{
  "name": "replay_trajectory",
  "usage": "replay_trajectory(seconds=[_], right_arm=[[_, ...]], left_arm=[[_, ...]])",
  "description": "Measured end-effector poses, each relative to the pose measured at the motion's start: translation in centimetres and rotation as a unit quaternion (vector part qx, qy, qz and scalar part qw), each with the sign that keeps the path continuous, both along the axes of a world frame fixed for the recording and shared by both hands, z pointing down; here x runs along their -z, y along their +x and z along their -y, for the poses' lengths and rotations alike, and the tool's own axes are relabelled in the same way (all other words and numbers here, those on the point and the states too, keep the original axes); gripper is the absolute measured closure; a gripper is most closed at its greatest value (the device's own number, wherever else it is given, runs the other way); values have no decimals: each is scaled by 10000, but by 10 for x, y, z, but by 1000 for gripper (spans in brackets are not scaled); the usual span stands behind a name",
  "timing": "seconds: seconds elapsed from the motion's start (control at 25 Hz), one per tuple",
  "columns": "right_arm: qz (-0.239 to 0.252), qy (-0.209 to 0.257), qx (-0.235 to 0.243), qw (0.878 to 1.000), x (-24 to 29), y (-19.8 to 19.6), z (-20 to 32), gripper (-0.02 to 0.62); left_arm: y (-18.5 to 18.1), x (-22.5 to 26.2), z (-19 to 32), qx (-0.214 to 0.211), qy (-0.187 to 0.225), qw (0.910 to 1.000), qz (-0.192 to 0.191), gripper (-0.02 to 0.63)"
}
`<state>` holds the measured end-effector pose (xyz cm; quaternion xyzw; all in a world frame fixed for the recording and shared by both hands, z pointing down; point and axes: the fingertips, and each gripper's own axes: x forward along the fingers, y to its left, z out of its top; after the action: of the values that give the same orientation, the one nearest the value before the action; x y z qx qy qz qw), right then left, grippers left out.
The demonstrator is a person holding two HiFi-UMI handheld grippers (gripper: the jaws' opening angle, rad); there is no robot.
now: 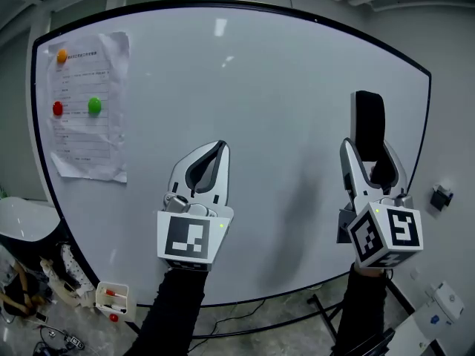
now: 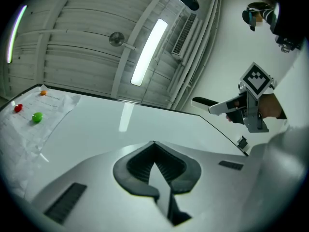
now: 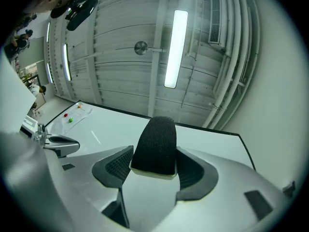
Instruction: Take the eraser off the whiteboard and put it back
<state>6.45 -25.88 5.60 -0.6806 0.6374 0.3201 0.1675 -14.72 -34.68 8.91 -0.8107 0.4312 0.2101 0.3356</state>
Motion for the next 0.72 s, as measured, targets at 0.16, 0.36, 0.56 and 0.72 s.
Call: replay_trajectory(seconds=[0.16,0.36,0.56,0.72], right_arm=[[-44,54,-103,9999,1,26,-7,314],[-193,40,-151,9997,2,74,-6,314],[-250,-54,-30,9997,1,138,-9,314],[-350,-41,85,9993,2,179,-15,314]], left_arm=[[20,-1,-2,-5,-15,10000,-12,600],[57,3,-11,-49,9,9998,-178,600],[120,2,-17,113,-43,9997,-225,600],[171,6,-30,217,110,9995,-217,600]])
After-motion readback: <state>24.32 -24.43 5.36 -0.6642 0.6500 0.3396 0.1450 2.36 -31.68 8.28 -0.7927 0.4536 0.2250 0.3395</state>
